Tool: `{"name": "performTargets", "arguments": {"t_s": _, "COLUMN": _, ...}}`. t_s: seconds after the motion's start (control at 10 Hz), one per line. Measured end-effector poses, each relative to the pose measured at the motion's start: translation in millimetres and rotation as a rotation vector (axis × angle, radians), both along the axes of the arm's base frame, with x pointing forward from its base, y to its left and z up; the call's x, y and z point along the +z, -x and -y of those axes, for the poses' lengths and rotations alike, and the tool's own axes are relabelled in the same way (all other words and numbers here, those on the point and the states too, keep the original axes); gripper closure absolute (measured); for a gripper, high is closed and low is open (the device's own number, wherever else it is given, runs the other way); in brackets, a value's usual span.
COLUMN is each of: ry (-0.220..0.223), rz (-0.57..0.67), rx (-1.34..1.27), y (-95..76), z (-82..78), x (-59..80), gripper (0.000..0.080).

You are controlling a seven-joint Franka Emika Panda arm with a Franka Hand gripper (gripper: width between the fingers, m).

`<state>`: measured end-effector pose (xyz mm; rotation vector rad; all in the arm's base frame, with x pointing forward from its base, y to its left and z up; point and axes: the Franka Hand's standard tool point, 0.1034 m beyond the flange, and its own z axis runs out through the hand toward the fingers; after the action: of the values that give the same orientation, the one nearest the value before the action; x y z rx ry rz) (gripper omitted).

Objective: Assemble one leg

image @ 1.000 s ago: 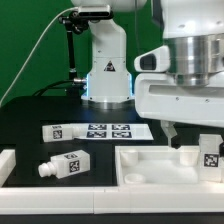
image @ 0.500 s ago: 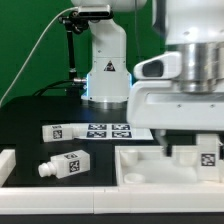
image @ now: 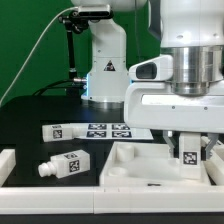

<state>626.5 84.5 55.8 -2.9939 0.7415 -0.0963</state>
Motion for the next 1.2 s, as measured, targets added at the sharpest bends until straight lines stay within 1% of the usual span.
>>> {"name": "performTargets", "arguments": {"t_s": 0.1, "ry": -0.004, "rz": -0.002, "rx": -0.043, "y": 0.0, "z": -0.1, "x": 0.0, "gripper": 0.0519}}
{"name": "performTargets", "arguments": {"t_s": 0.2, "ry": -0.010, "rz": -0.007, "rx": -0.142, "y": 0.0, "z": -3.1, "x": 0.1, "gripper": 0.0519}}
{"name": "performTargets", "arguments": {"t_s": 0.3, "ry": -0.023, "rz": -0.020, "rx": -0.265, "y": -0.1, "z": -12.4, "x": 0.3, "gripper": 0.0519}}
{"name": "performTargets", "arguments": {"t_s": 0.4, "ry": -0.032, "rz": -0.029, "rx": -0.372, "y": -1.8, "z": -17.5, "x": 0.7, "gripper": 0.0519}}
{"name": "performTargets", "arguments": {"t_s": 0.5, "ry": -0.039, "rz": -0.042, "rx": -0.456, "y": -3.9, "z": -18.6, "x": 0.9, "gripper": 0.0519}}
{"name": "performTargets", "arguments": {"t_s": 0.6, "ry": -0.051, "rz": -0.064, "rx": -0.597, "y": -5.5, "z": -22.4, "x": 2.0, "gripper": 0.0519}}
{"name": "performTargets", "arguments": {"t_s": 0.7, "ry": -0.066, "rz": -0.068, "rx": -0.700, "y": -7.6, "z": -24.4, "x": 3.4, "gripper": 0.0519}}
{"name": "performTargets", "arguments": {"t_s": 0.8, "ry": -0.108, "rz": -0.066, "rx": -0.886, "y": -11.3, "z": -26.6, "x": 3.4, "gripper": 0.0518}}
{"name": "performTargets", "arguments": {"t_s": 0.9, "ry": -0.147, "rz": -0.072, "rx": -1.049, "y": -11.7, "z": -29.5, "x": 0.3, "gripper": 0.0518}}
{"name": "performTargets", "arguments": {"t_s": 1.0, "ry": -0.164, "rz": -0.077, "rx": -1.173, "y": -12.8, "z": -30.5, "x": -0.8, "gripper": 0.0518}}
{"name": "performTargets", "arguments": {"t_s": 1.2, "ry": -0.171, "rz": -0.084, "rx": -1.267, "y": -13.1, "z": -30.0, "x": -0.6, "gripper": 0.0518}}
